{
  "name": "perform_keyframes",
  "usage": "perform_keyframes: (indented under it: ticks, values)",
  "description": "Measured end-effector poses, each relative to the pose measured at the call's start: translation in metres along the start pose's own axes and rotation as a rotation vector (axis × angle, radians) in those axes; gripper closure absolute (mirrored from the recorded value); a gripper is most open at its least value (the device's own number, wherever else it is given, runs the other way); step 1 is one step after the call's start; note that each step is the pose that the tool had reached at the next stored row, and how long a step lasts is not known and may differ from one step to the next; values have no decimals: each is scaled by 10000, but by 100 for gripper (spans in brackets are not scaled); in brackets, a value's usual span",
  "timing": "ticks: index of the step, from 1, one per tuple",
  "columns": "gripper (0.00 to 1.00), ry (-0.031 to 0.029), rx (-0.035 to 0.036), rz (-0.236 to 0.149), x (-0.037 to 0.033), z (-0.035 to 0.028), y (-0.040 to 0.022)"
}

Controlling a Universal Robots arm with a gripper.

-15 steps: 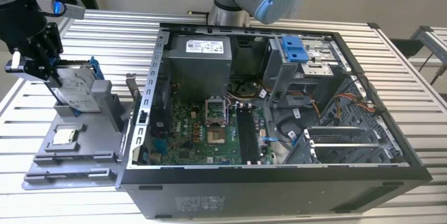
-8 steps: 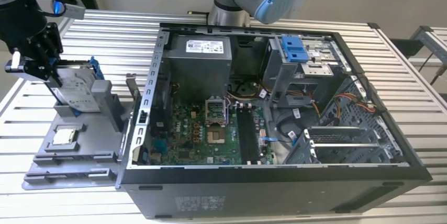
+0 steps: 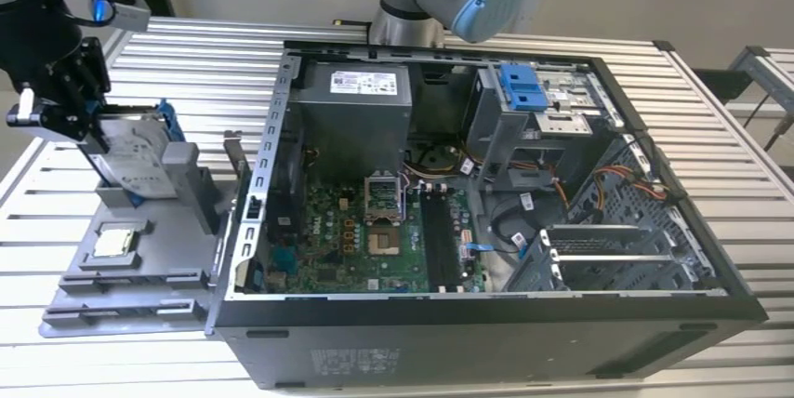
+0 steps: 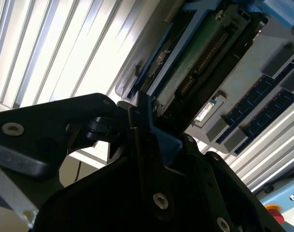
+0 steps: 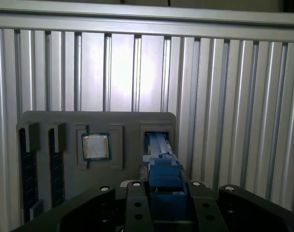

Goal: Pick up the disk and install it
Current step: 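Pick up the disk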

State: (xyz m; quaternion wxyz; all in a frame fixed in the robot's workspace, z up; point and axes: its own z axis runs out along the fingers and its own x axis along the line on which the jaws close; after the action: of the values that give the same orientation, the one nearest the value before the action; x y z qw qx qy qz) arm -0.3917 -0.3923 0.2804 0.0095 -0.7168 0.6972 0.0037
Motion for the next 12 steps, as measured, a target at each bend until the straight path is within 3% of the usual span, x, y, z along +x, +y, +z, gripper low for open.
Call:
perform_keyframes:
  ticks: [12]
  values:
    - [100,1,-2,-1,-6,-301,-2]
